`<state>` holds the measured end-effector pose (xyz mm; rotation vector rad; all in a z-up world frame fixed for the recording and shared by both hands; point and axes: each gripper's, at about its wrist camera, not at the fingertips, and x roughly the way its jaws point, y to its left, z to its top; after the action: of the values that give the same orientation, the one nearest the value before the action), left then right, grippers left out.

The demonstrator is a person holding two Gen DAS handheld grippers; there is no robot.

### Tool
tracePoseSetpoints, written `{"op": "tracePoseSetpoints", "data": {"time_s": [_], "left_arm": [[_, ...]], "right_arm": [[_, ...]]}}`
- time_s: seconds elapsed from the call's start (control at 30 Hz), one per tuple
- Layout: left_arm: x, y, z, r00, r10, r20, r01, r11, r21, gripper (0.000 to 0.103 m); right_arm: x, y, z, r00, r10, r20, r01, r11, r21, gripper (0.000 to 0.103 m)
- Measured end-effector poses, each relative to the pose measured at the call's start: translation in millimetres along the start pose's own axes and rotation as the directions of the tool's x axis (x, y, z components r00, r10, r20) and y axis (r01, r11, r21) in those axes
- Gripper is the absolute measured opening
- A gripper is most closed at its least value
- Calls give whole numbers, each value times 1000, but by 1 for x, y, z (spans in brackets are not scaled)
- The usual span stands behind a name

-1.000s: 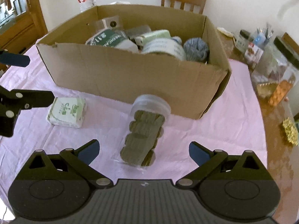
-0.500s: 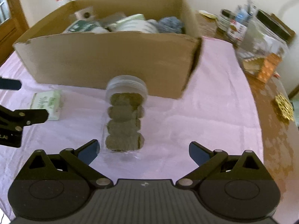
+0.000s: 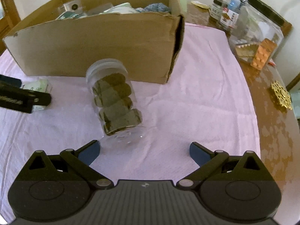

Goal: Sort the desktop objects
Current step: 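Grasp the second C&S tissue pack with left tool while right tool approaches the cookie jar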

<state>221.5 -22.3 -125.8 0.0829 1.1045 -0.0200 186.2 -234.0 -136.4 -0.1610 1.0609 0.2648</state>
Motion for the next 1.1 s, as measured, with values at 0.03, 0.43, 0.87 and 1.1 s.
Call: {"op": "tracePoseSetpoints", "data": {"time_s": [0.03, 0.43, 0.87, 1.1], "left_arm": [[0, 0, 0, 1000, -1, 1, 1, 1000, 8, 100], [1, 41, -9, 997, -50, -63, 50, 999, -4, 102], [6, 36, 0, 999, -40, -33, 38, 998, -40, 102], [2, 34, 5, 999, -53, 9, 53, 998, -21, 76]], "right_arm": [[0, 0, 0, 1000, 1, 0, -1, 1000, -2, 103], [-2, -2, -3, 1000, 16, 18, -15, 1000, -27, 103], [-1, -1, -6, 999, 9, 36, -9, 1000, -20, 103], [-2, -3, -6, 999, 6, 39, -5, 1000, -13, 103]]}}
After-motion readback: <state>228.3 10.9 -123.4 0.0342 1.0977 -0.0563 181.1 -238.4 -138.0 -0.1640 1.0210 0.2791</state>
